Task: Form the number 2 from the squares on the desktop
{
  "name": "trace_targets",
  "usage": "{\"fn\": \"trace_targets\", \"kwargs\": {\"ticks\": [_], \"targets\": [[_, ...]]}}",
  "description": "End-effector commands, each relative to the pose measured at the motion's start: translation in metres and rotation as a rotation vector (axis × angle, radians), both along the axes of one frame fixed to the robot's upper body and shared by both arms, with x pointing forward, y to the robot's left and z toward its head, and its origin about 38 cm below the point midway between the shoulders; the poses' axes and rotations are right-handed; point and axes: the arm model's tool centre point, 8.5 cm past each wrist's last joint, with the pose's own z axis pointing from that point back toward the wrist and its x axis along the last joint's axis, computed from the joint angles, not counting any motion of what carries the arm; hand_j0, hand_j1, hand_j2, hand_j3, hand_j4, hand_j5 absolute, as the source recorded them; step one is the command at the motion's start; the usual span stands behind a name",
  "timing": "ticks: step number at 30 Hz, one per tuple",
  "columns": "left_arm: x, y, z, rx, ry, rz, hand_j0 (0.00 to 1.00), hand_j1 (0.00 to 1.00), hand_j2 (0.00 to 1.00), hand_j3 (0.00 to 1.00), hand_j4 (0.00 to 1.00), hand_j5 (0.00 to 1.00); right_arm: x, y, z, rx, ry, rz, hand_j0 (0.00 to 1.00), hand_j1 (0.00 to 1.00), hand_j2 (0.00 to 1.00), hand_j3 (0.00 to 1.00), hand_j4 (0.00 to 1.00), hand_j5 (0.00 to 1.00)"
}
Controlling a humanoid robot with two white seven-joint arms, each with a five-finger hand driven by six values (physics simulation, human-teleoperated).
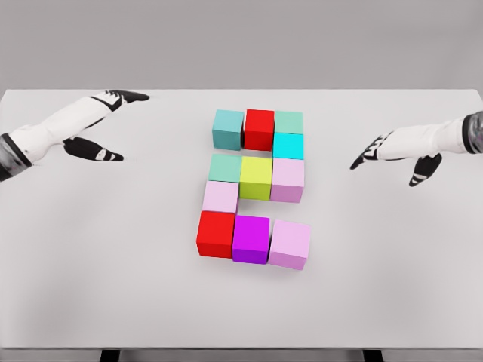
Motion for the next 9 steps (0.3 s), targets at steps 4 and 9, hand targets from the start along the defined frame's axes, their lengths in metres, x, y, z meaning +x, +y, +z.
{"fn": "trace_targets", "kwargs": {"ticks": [4,9], "targets": [[-0.004,0.023,0.002,0.111,-0.014,0.023,1.0,1.0,1.0,1.0,1.0,1.0,0.003,0.001,0.007,0.052,-0.038,-0.014,1.0,1.0,1.0,1.0,1.0,1.0],[-0.005,0.03,-0.008,0.15,0.0,0.039,1.0,1.0,1.0,1.0,1.0,1.0,0.009,-0.005,0.017,0.127,-0.092,-0.055,1.0,1.0,1.0,1.0,1.0,1.0]]}}
